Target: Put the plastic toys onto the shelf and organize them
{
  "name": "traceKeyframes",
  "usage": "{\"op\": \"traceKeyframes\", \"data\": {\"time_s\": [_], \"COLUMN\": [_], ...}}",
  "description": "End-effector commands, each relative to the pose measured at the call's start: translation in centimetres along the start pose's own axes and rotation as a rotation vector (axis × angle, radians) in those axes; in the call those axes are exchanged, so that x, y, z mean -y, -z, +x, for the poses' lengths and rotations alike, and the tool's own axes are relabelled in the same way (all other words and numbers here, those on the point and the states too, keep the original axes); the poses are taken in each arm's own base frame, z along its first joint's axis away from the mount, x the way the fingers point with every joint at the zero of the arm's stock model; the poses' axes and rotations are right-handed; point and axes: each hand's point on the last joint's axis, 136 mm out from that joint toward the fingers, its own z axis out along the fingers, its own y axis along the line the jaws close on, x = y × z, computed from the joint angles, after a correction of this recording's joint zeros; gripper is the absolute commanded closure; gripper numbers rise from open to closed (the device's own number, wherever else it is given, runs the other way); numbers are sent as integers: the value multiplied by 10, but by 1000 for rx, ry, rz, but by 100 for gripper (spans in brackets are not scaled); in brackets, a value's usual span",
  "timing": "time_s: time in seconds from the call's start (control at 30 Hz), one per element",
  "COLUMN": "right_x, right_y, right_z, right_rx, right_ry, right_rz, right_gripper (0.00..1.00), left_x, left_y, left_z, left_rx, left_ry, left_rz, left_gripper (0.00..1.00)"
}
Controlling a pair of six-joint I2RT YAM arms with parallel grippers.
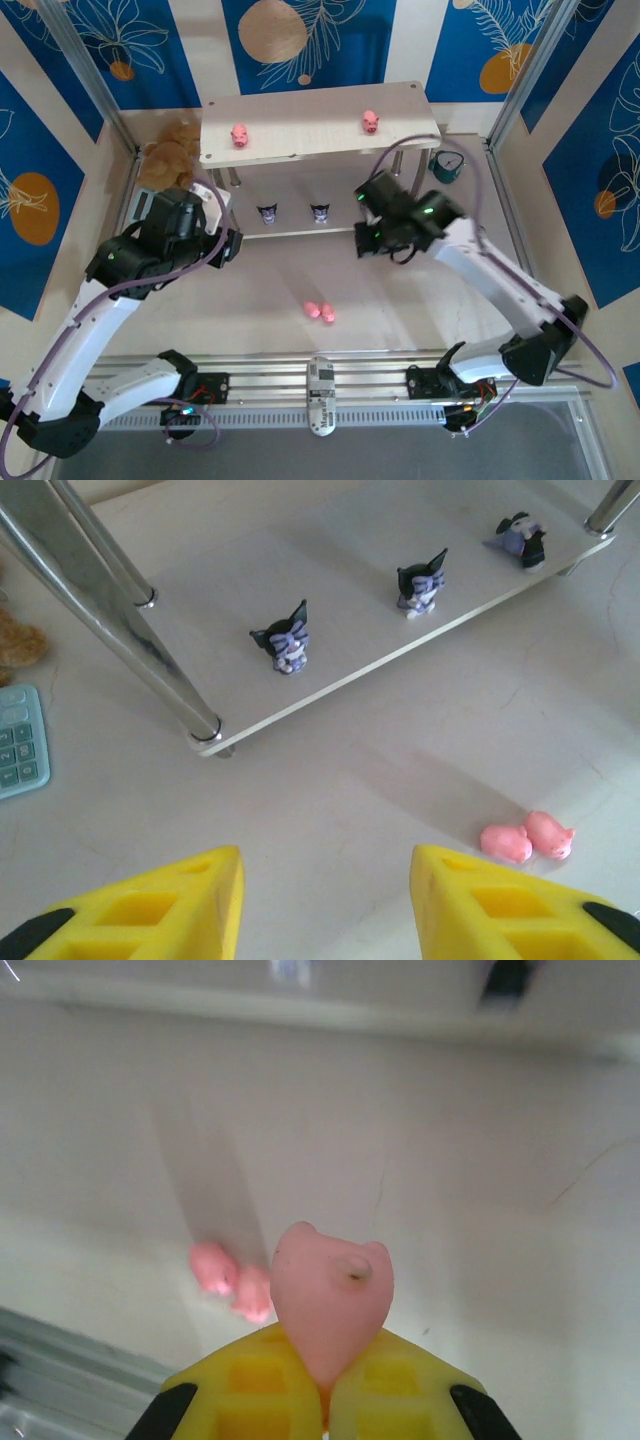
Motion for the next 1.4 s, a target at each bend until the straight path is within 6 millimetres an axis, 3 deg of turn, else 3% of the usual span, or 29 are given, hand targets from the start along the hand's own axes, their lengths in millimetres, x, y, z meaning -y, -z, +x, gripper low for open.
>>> {"op": "traceKeyframes", "data": {"time_s": [0.0,0.13,0.23,0.47,0.77,1.37], "right_x": [36,48,59,81,95,104], "right_y": [54,89,103,102,89,40], "right_z": [-24,-86,-123,-174,-200,-213], "right_rx": [97,268,352,439,454,362], "right_ry": [89,113,114,84,66,80], "right_rz": [116,142,166,186,171,181], "right_gripper": [100,99,99,98,98,95], "left_x": [7,15,18,14,12,11], "left_y": [8,1,-1,2,4,0], "left_z": [-13,-21,-24,-23,-21,-23], "left_rx": [18,22,27,25,19,14], "left_ry": [17,27,35,35,37,25], "left_rz": [46,83,98,76,63,55], "left_gripper": [52,52,53,53,53,53]}}
